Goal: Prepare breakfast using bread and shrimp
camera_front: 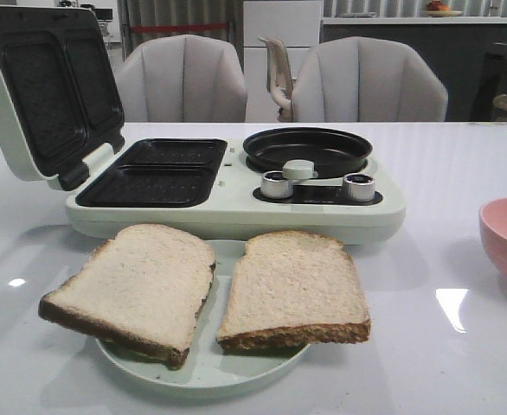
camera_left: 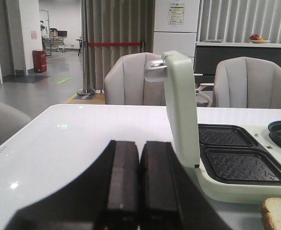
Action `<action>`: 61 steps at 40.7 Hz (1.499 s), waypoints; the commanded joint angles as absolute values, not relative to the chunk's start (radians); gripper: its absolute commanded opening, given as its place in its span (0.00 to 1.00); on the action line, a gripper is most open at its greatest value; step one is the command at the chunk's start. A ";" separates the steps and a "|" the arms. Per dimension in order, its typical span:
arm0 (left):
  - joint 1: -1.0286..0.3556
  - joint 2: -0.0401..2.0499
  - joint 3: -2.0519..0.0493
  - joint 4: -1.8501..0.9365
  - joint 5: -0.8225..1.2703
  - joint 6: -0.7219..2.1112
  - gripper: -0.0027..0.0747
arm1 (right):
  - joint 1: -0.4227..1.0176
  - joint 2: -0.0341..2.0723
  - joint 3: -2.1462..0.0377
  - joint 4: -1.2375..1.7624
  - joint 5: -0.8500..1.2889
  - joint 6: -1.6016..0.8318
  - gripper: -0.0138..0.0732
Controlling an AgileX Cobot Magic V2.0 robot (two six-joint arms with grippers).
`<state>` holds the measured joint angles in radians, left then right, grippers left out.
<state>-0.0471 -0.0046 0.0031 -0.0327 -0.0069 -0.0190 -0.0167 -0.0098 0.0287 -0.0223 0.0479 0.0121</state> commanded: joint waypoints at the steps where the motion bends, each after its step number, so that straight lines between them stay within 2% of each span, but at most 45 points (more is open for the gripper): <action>1: -0.053 -0.024 0.008 -0.035 -0.093 -0.020 0.16 | -0.020 -0.032 0.010 -0.020 -0.044 0.009 0.20; 27: -0.053 -0.024 0.008 -0.035 -0.095 -0.020 0.16 | -0.020 -0.032 0.010 -0.020 -0.059 0.009 0.20; 35: -0.053 -0.024 -0.043 -0.039 -0.185 -0.020 0.16 | -0.020 -0.032 -0.064 -0.019 -0.052 0.017 0.20; 44: -0.053 0.023 -0.313 0.025 0.000 -0.020 0.16 | -0.020 0.014 -0.343 -0.020 0.074 0.017 0.20; 53: -0.053 0.204 -0.608 0.059 0.236 -0.020 0.16 | -0.020 0.227 -0.612 -0.020 0.287 0.017 0.20; 61: -0.053 0.352 -0.699 0.059 0.392 -0.020 0.16 | -0.020 0.405 -0.675 -0.020 0.424 0.017 0.20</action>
